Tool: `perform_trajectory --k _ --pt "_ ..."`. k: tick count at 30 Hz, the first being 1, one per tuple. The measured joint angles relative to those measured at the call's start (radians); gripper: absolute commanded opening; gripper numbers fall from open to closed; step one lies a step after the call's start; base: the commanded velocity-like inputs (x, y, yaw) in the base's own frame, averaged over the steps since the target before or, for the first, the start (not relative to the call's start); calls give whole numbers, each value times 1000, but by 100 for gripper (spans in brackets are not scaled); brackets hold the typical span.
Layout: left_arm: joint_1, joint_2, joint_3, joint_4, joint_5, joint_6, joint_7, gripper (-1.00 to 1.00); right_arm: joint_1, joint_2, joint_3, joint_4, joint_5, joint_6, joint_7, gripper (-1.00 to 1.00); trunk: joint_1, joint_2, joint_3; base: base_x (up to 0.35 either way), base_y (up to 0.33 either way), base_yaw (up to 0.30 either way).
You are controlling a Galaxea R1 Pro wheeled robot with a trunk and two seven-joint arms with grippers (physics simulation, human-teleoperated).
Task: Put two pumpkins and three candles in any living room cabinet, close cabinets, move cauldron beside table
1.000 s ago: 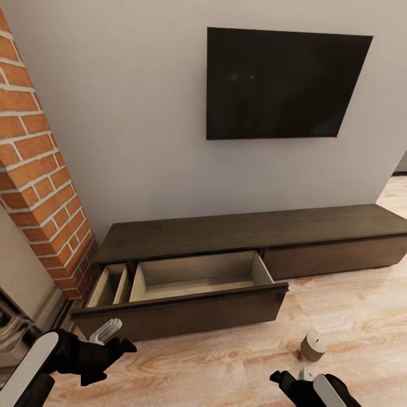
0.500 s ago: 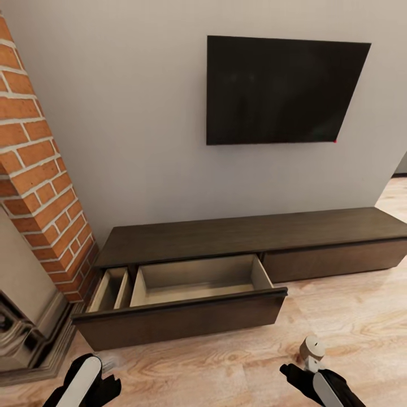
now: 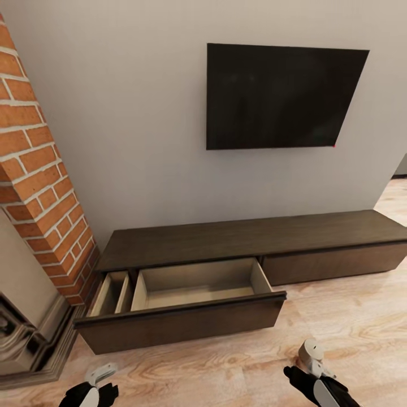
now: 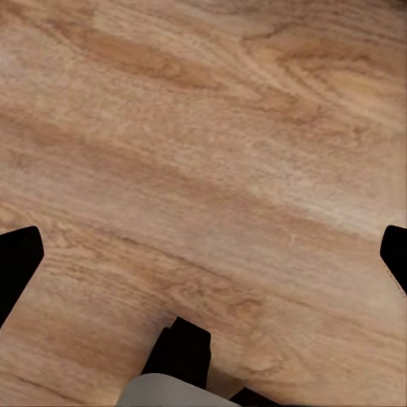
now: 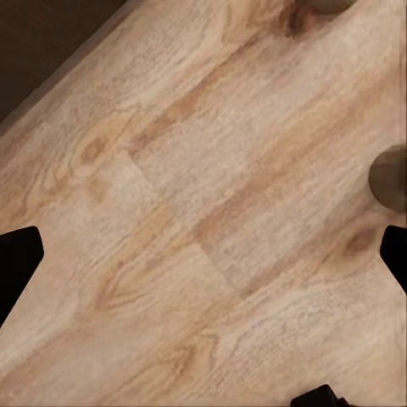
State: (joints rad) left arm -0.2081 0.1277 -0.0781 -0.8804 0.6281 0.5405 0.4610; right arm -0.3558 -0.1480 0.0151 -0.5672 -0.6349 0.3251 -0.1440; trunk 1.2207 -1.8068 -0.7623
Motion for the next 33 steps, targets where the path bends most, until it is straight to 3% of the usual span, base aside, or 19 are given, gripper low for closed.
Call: perform_trajectory --k 6,33 --pt "0 -2 -3 36 -4 -63 -18 100 0 2 0 24 17 -31 0 100 -4 7 3 0 0 -13" --pt "0 -5 -8 55 -4 -73 -23 100 0 1 -3 108 11 -103 0 100 -4 7 3 -46 19 -264"
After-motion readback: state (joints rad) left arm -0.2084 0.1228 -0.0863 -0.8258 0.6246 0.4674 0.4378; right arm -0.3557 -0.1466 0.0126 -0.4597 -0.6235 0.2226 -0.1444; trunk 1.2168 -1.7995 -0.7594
